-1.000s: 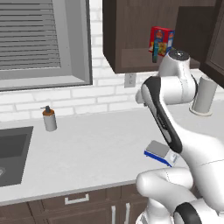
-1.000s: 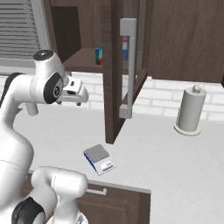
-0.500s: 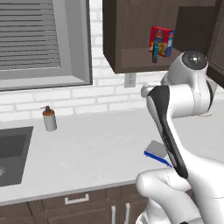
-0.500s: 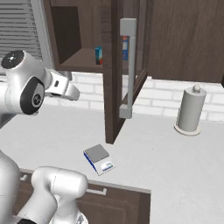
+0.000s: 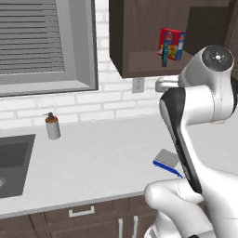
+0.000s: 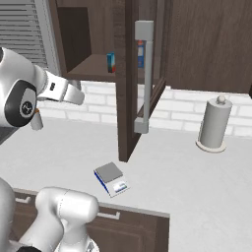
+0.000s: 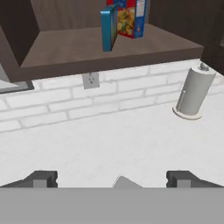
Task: Pick the boxed food and place it on the digital scale for weighing, and close the cabinet.
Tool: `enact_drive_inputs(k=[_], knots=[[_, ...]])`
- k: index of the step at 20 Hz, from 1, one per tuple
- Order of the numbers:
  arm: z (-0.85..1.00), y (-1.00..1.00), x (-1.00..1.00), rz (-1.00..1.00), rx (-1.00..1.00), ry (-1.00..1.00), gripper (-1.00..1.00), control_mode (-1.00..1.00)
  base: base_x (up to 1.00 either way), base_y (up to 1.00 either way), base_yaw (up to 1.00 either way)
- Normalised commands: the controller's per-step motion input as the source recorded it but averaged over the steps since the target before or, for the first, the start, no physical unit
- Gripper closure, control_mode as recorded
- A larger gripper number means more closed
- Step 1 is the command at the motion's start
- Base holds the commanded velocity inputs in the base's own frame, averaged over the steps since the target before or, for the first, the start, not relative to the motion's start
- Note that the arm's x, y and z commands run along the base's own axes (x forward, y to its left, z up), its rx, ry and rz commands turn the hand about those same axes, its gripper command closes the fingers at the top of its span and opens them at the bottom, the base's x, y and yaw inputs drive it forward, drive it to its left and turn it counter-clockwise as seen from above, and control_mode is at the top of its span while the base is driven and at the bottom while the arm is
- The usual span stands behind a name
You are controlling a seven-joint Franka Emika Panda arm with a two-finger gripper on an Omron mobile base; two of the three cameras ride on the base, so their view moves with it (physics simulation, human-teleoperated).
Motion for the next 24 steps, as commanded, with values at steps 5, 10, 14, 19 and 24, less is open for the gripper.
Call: enact_drive_inputs(k=[5, 10, 14, 19, 24], knots=[[0.50, -0.07, -0.07, -0.03, 0.00, -0.01, -1.00, -1.00, 0.00, 0.00, 0.00], [0.21, -0.16, 0.00, -0.01, 0.00, -0.05, -1.00, -1.00, 0.00, 0.00, 0.00], [0.16, -0.28, 0.00, 0.00, 0.00, -0.02, -1.00, -1.00, 0.00, 0.00, 0.00], [0.01, -0.20, 0.11, 0.00, 0.00, -0.04, -1.00, -1.00, 0.00, 0.00, 0.00], [0.00, -0.23, 0.26, 0.00, 0.00, -0.02, -1.00, -1.00, 0.00, 0.00, 0.00]])
